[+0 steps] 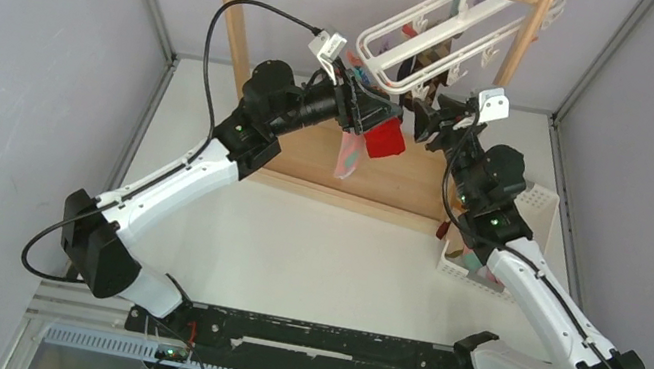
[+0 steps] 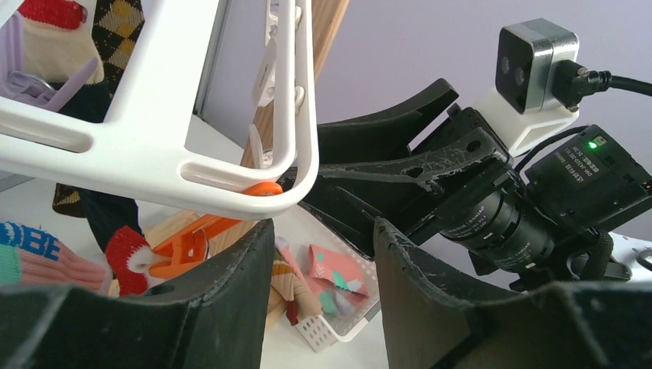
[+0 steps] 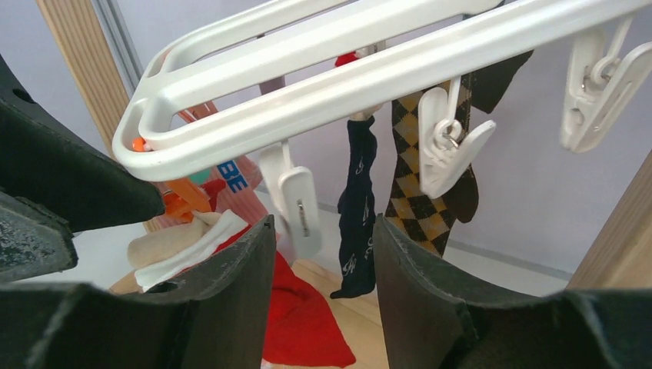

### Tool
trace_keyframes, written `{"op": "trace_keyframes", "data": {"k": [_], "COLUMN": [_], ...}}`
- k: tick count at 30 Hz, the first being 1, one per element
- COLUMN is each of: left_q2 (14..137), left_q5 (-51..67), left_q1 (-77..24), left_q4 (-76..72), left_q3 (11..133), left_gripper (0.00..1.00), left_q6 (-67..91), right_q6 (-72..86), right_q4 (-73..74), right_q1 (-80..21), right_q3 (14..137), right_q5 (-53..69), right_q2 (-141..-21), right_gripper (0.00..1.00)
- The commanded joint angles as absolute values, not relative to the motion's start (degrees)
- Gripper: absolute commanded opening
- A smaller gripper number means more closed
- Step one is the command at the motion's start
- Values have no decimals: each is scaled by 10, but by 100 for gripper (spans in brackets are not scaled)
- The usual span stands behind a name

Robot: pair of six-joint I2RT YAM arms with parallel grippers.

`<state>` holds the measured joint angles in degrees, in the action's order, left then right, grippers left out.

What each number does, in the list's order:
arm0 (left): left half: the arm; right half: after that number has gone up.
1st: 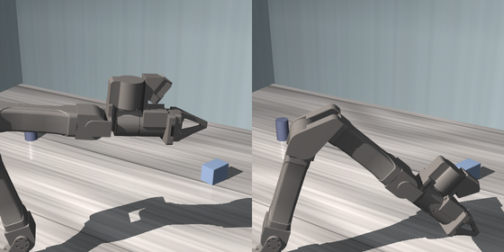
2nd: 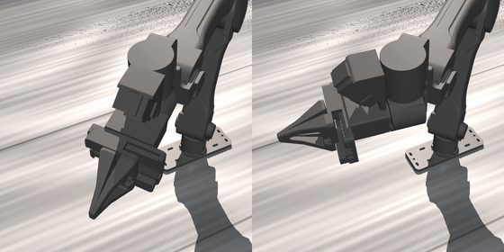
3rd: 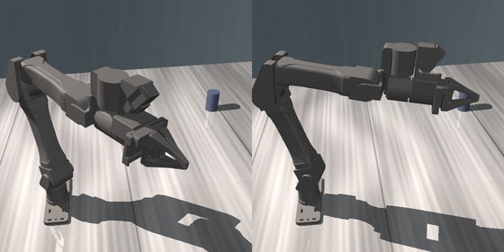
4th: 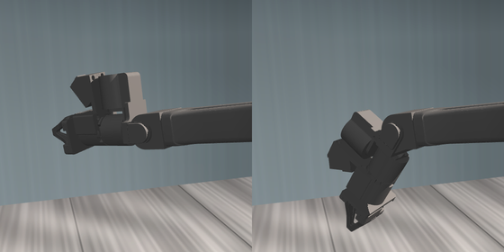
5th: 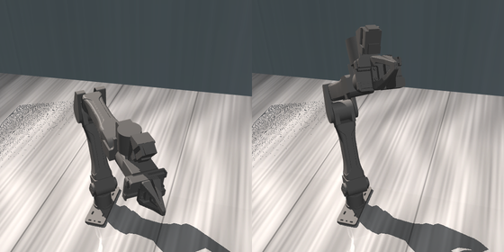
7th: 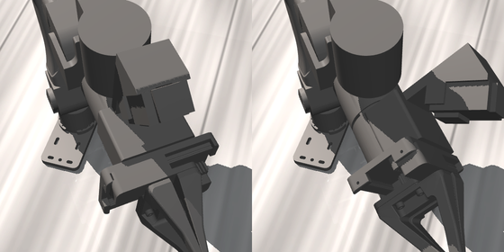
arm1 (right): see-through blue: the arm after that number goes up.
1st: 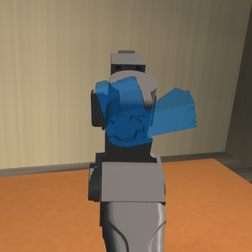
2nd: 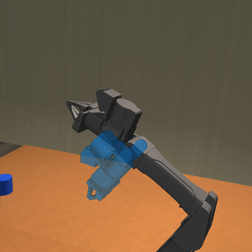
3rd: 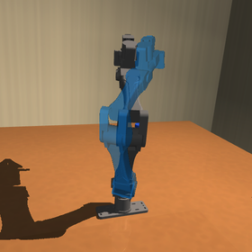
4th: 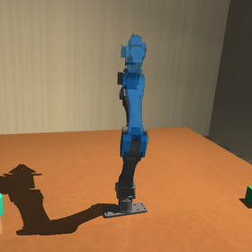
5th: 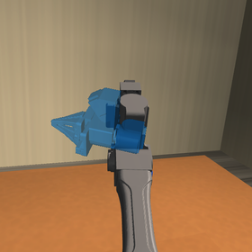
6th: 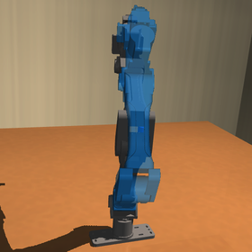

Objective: Clip the socks to the hanger
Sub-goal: Place the sock in the bin, then open the clamp at the hanger.

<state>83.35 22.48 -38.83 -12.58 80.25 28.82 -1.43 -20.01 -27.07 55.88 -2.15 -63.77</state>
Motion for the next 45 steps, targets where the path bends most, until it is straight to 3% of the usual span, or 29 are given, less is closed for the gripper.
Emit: {"op": "trace_keyframes", "data": {"k": [1, 3, 7, 14, 25, 37, 45], "left_q2": [816, 816, 820, 825, 841, 840, 839], "left_q5": [214, 215, 215, 216, 226, 231, 228], "left_q1": [-388, -388, -387, -383, -381, -380, -380], "left_q4": [-146, -147, -143, -142, -146, -148, -143], "left_q3": [794, 795, 800, 803, 809, 811, 812], "left_gripper": [54, 54, 54, 54, 53, 53, 53], "left_q6": [273, 272, 270, 274, 285, 292, 287], "right_q6": [-18, -9, 5, 7, 1, -18, -20], "right_q4": [-240, -244, -245, -244, -227, -218, -219], "right_q1": [-262, -249, -227, -226, -229, -233, -230], "right_q3": [579, 583, 601, 606, 609, 619, 624], "right_q5": [-7, 12, 44, 74, 129, 128, 131], "right_q2": [-642, -651, -675, -678, -672, -676, -684], "right_gripper": [54, 51, 34, 46, 47, 44, 34]}}
